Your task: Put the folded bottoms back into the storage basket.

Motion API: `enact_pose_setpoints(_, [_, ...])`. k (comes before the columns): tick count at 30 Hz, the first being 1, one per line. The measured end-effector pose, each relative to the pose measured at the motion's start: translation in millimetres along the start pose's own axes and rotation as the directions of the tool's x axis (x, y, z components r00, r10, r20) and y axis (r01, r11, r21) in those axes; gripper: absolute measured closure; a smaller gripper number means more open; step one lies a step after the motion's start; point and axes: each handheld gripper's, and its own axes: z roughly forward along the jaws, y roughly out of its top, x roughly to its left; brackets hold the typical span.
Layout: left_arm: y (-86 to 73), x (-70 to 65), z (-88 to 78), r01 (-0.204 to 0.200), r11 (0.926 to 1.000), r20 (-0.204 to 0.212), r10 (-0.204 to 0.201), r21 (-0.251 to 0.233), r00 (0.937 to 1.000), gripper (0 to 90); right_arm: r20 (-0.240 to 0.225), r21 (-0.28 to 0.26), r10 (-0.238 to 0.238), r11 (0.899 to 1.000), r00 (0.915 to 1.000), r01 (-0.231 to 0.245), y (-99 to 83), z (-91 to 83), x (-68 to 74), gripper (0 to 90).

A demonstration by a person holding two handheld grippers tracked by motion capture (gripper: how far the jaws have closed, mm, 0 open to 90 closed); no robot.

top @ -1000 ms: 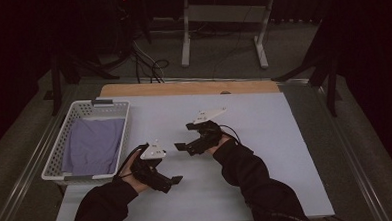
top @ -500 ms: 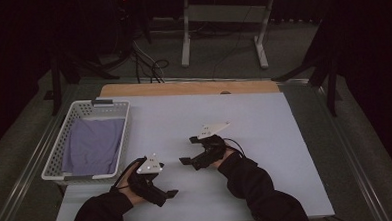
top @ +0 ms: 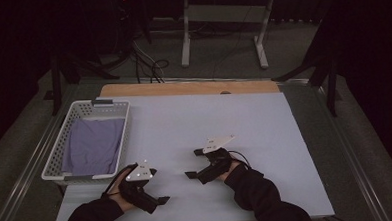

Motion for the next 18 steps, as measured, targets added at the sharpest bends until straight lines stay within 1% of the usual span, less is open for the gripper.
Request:
enact_pose_setpoints(3, [-4.6, 0.2, -0.4, 0.013, 0.9998, 0.011, -0.013, -0.013, 0.9999, 0.1, -0.011, -0.005, -0.011, 1.0, 0.9999, 0.011, -6.4, -5.7, 2.6, 11.1])
enact_pose_setpoints(5, [-6.2, -0.4, -0.1, 0.009, 0.9999, 0.005, -0.009, -0.011, 0.9999, 0.1, -0.006, -0.004, -0.026, 1.0, 0.9997, 0.026, -11.7, -11.1, 4.0, 11.1])
enact_pose_setpoints(7, [-7.4, -0.6, -0.3, 0.008, 1.0, 0.005, -0.008, -0.004, 1.0, 0.1, 0.003, -0.005, -0.028, 1.0, 0.9996, 0.028, -16.6, -16.5, 5.0, 11.1])
enact_pose_setpoints(9, [-8.9, -0.9, -0.7, 0.01, 0.9999, 0.011, -0.01, -0.01, 0.9999, 0.1, -0.008, -0.013, -0.026, 1.0, 0.9996, 0.026, -21.8, -22.7, 6.9, 11.1])
enact_pose_setpoints(11, [-10.1, -1.2, -0.9, 0.004, 1.0, 0.005, -0.003, -0.003, 1.0, 0.1, -0.006, -0.006, -0.036, 0.999, 0.9993, 0.036, -26.9, -29.0, 9.2, 11.1])
enact_pose_setpoints(12, [-10.6, -1.1, -1.0, 0.005, 1.0, 0.01, -0.005, -0.005, 0.9999, 0.1, -0.007, -0.005, -0.046, 0.999, 0.9989, 0.046, -29.6, -31.6, 9.8, 11.1])
enact_pose_setpoints(13, [-10.8, -1.2, -1.3, 0.007, 1.0, 0.014, -0.007, -0.002, 0.9999, 0.1, -0.011, -0.006, -0.045, 0.999, 0.9989, 0.045, -31.9, -34.6, 11.2, 11.1])
enact_pose_setpoints(14, [-11.1, -1.7, -1.7, 0.002, 1.0, 0.012, -0.002, -0.001, 0.9999, 0.1, -0.004, -0.005, -0.04, 0.999, 0.9992, 0.04, -34.2, -36.9, 12.9, 11.0])
enact_pose_setpoints(15, [-11.5, -2.1, -2.1, 0.004, 1.0, 0.016, -0.004, -0.006, 0.9999, 0.1, -0.011, -0.004, -0.027, 1.0, 0.9996, 0.027, -36.2, -40.5, 12.9, 11.0])
enact_pose_setpoints(16, [-11.7, -2.1, -2.5, 0.011, 0.9999, 0.023, -0.011, -0.007, 0.9997, 0.1, -0.01, -0.012, -0.028, 1.0, 0.9996, 0.028, -38.5, -43.3, 13.2, 11.0])
enact_pose_setpoints(18, [-12.5, -2.5, -4.1, 0.003, 0.9998, 0.024, -0.003, -0.017, 0.9997, 0.1, -0.009, -0.005, -0.028, 1.0, 0.9996, 0.028, -42.0, -48.7, 14.0, 11.0])
